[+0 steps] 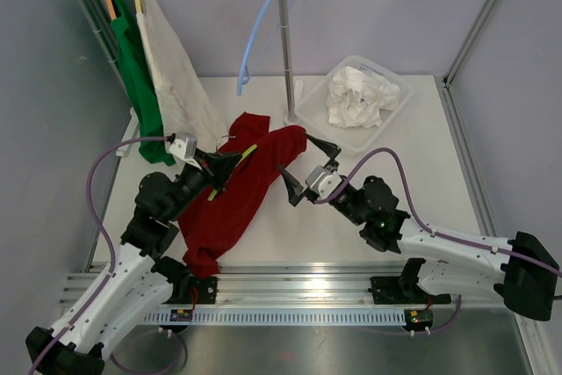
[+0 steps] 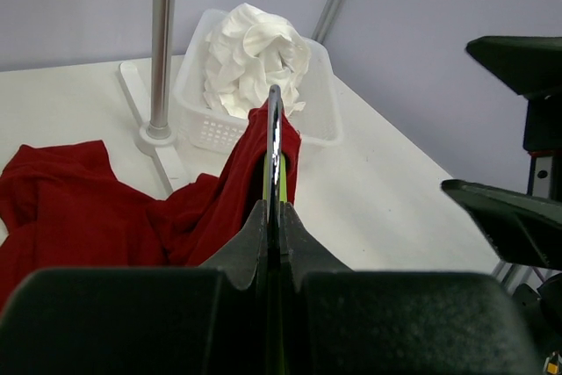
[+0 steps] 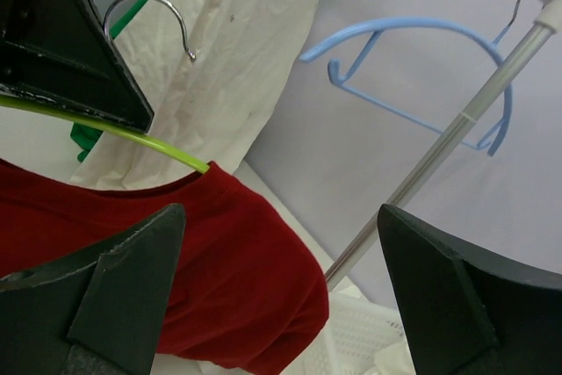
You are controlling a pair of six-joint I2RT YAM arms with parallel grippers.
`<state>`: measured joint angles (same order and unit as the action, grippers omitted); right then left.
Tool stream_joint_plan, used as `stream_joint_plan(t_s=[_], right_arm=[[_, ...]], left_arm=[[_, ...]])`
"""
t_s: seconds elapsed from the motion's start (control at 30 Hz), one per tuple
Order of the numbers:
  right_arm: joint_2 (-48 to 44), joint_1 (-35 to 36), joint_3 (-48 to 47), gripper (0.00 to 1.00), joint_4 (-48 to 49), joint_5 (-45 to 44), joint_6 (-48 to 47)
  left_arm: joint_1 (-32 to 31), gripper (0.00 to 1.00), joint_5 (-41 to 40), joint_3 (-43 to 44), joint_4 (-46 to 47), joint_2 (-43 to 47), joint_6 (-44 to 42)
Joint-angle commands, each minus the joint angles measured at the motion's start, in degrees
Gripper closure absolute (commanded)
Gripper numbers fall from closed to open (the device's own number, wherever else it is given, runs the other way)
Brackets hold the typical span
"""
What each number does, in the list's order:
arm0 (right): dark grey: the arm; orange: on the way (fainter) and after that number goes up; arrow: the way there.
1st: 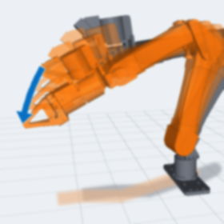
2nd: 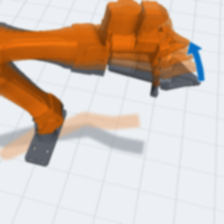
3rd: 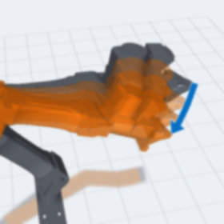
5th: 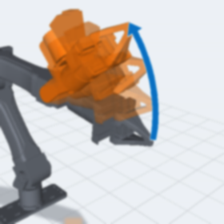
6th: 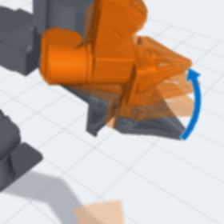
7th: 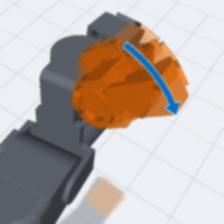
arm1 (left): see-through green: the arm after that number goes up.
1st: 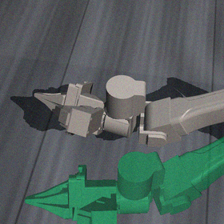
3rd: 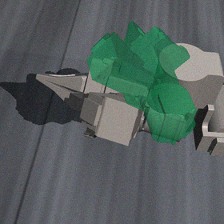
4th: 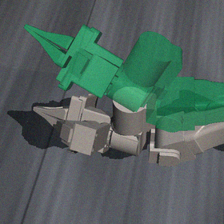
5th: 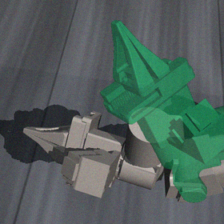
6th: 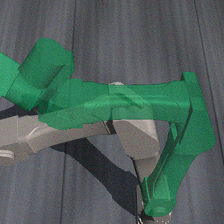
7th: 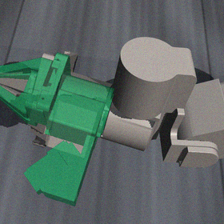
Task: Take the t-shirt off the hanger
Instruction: Remove the tshirt from the hanger
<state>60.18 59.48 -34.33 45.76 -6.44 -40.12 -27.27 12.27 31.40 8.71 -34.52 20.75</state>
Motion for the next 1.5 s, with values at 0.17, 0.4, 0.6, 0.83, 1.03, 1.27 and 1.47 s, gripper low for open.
stream_joint_plan(t_s=[0.17, 0.4, 0.6, 0.83, 1.03, 1.27, 1.47], right_arm=[[4.94, -2.26, -3.20, 0.01, 6.28, -3.68, 8.47], [6.26, -3.23, -5.75, 0.01, 1.89, 0.63, 12.60], [5.12, -3.23, -7.51, 0.01, -4.44, 3.27, 14.45], [3.72, -3.23, -6.98, 0.01, -5.07, -1.64, 14.28], [2.48, -3.32, -7.33, 0.03, -7.86, 2.01, 15.25], [3.62, -3.32, -9.97, 0.05, -14.64, 13.79, 15.24], [8.10, -3.23, -13.92, 0.11, -19.12, 26.44, 15.16]], left_arm=[[-0.16, 1.00, -0.41, -1.25, 11.24, 2.61, -1.50], [-0.16, 1.00, 0.73, -1.87, 11.33, 3.85, -0.54], [-0.16, 1.00, 1.61, -2.83, 11.94, 5.34, 0.08], [-0.16, 1.00, 1.26, -3.10, 12.21, 5.17, -0.54], [-0.16, 1.00, 2.14, -2.92, 13.17, 3.68, -0.54], [-0.16, 1.00, 2.05, -2.83, 13.35, 3.67, -0.36], [-0.16, 1.00, 2.41, -2.83, 13.70, 3.85, -0.19]])
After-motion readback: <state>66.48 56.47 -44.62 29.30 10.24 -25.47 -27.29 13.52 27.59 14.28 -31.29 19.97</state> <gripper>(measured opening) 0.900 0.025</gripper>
